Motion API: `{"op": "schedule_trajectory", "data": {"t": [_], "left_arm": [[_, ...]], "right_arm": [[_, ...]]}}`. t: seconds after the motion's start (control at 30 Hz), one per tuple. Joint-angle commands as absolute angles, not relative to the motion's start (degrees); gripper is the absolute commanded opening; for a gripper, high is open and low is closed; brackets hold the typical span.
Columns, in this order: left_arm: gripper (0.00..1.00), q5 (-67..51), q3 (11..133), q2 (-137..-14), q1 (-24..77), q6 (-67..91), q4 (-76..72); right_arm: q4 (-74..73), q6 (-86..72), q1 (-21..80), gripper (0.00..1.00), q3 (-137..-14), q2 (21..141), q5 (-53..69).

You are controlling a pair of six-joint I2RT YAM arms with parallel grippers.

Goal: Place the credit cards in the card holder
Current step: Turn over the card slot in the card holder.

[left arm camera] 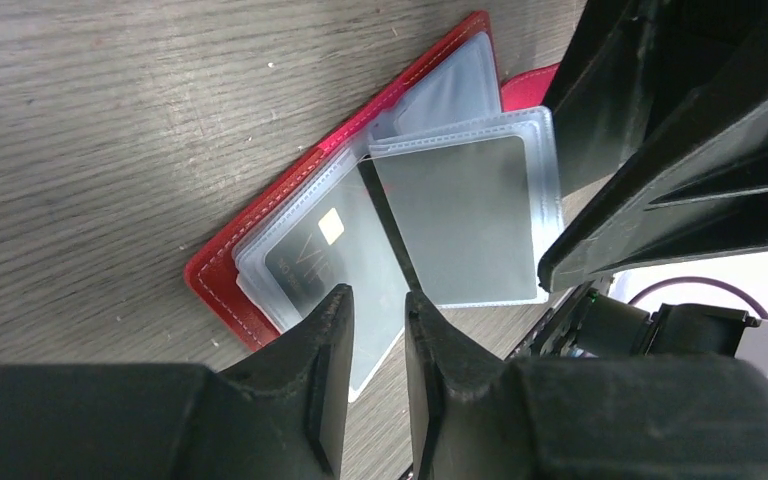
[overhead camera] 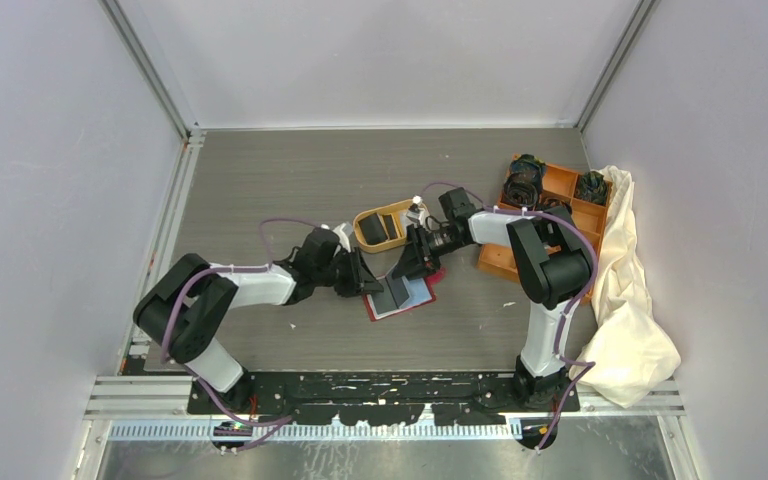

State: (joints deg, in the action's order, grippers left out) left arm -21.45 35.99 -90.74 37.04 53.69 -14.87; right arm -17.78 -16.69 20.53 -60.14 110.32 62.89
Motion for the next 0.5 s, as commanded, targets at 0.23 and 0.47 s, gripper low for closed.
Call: {"op": "schedule_trajectory", "data": {"t": [0.23, 0.47], "left_arm": [[0.32, -24.07, 38.06, -92.13, 37.75, 54.93, -20.32], [0.34, -23.8, 37.71, -93.01, 37.71, 54.93, -20.39]], "right_arm": [[-16.61, -17.14, 21.5, 0.37, -60.75, 109.16, 64.59], [-16.75, -17.14, 21.82, 0.37, -60.91, 109.16, 64.95]]}}
